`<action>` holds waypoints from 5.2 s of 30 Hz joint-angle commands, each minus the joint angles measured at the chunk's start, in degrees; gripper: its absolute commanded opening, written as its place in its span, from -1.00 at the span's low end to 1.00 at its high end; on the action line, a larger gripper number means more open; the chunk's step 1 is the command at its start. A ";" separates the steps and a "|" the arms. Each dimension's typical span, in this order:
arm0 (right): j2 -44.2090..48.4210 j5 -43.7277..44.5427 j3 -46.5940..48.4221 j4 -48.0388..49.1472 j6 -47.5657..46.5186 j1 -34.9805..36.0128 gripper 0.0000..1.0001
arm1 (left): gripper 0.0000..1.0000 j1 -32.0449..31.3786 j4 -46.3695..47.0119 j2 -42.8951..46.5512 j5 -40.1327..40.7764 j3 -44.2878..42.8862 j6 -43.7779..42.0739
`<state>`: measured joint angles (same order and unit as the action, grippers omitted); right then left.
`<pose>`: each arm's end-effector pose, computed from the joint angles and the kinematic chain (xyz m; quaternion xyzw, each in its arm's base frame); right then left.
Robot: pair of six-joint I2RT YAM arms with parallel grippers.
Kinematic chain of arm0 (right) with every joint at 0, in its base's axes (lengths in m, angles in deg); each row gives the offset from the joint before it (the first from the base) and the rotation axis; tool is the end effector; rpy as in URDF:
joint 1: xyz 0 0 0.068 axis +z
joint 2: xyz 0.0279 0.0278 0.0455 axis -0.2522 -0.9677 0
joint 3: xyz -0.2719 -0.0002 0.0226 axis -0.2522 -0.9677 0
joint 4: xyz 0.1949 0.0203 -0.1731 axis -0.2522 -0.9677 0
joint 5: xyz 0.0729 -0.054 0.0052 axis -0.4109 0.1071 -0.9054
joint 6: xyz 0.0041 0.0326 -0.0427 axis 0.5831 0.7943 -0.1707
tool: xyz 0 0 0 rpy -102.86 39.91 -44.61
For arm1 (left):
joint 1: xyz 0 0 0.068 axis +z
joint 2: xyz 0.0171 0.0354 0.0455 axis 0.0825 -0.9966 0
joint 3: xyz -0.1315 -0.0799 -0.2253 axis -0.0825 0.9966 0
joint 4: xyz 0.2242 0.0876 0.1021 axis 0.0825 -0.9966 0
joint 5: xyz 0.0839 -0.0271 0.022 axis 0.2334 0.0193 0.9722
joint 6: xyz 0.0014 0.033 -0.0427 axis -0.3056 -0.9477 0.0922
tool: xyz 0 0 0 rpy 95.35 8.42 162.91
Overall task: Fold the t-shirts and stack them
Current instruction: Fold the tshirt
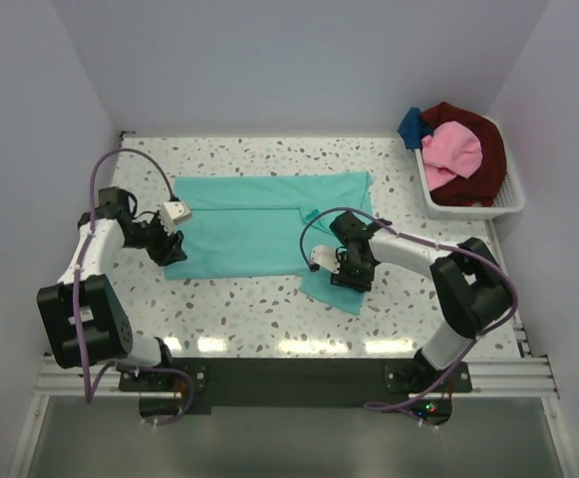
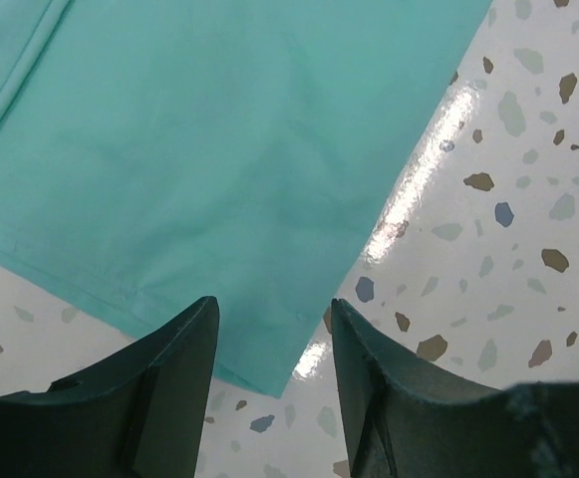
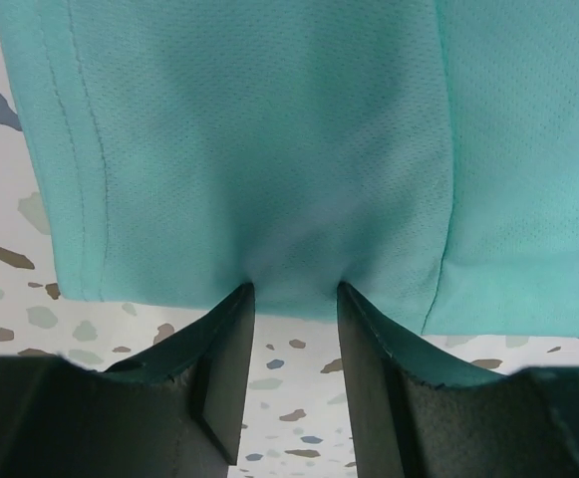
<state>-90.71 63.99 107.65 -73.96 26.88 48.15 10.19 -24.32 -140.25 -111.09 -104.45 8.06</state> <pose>0.2381 0.1597 0.1556 -0.6374 0.7672 0.0128 0.0702 0.2542 0.0420 0.2271 0.4081 0.8228 -0.2132 0.3332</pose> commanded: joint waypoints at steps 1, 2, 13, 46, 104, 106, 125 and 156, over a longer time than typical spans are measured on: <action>-0.95 -1.21 -2.02 1.54 -1.37 0.03 -0.13 | 0.08 1.17 -4.38 0.72 1.38 0.70 -7.38; -1.39 -1.21 -2.11 1.81 -1.29 0.12 -0.17 | 0.08 1.25 -4.66 0.55 1.55 0.88 -8.00; -0.43 -3.14 -0.53 -2.93 2.67 0.30 -1.00 | -0.02 1.26 -4.31 3.10 11.56 8.43 -26.98; 5.36 -7.10 3.07 -9.70 7.85 0.04 -1.00 | -1.00 -1.65 -0.87 -3.94 17.65 11.96 -34.46; -18.70 -3.14 47.62 -24.55 -2.69 -11.39 -1.00 | -1.00 1.25 -10.29 -29.51 4.46 -34.63 -14.86; -19.32 -3.06 48.68 -25.08 -2.87 -11.30 -1.00 | -1.00 1.25 -10.11 -30.39 4.63 -35.15 -14.77; -28.29 0.11 52.90 -21.66 -1.81 -11.83 -1.00 | -1.00 0.38 -5.63 -35.40 7.00 -33.49 -11.43; -21.61 -13.69 43.88 -24.74 16.55 -19.39 -0.17 | -0.16 1.96 10.36 -21.08 6.82 -17.59 12.29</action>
<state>-114.17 53.26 155.58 -99.66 40.08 28.30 11.74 -17.31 -163.15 -103.88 -125.12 16.13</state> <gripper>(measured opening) 0.418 0.422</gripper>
